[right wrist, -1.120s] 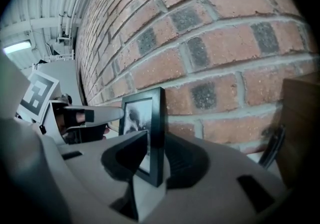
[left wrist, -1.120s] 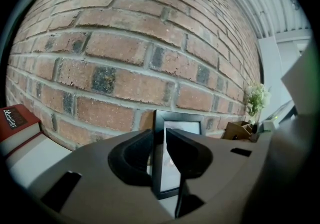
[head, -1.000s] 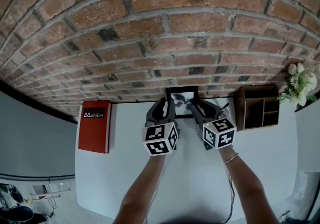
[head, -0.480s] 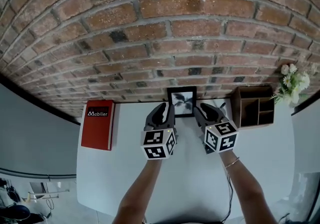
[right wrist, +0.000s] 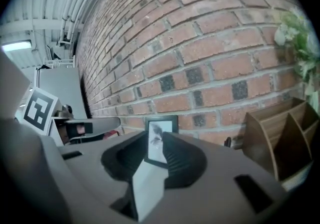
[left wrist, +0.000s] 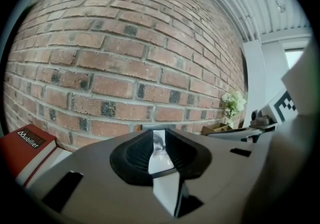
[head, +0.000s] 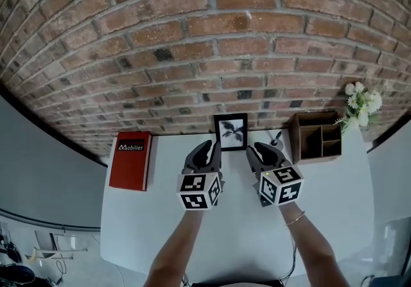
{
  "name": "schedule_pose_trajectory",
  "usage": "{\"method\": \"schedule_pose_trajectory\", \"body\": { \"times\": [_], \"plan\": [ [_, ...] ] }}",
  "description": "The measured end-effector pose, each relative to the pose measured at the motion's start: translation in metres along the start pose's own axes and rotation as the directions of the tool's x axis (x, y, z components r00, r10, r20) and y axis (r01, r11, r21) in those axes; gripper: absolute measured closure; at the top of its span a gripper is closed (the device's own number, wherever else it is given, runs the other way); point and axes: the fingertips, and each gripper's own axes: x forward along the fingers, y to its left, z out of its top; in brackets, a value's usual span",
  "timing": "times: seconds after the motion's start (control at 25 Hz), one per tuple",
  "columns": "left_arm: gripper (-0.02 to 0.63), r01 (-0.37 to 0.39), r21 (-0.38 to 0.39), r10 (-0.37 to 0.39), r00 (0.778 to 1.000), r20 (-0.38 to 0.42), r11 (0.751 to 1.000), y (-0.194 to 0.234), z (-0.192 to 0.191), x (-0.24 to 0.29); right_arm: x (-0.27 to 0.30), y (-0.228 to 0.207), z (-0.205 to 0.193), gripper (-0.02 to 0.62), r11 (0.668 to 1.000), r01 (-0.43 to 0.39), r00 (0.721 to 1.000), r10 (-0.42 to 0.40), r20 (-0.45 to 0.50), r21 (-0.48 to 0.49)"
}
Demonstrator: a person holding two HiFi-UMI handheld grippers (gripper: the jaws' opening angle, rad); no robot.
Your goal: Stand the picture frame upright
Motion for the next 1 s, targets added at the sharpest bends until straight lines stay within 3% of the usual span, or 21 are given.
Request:
{"method": "schedule_pose_trajectory", "body": {
  "times": [0.6,1.0],
  "plan": [
    [0.569,0.057,0.013,-0.058,0.998,0.020,0.998,-0.021,0.018,-0.060,-0.062,0.046,0.009,0.497,0.999,0.035,0.999,-0.034,0.022,-0.020],
    [0.598,0.069,0.018,-0.070,0.997,0.024,0.997,-0.022,0.018,-0.096,-0.095,0.070,0.009,0.532,0.999,0.046,0.998,-0.046,0.047,0.013]
  ]
}}
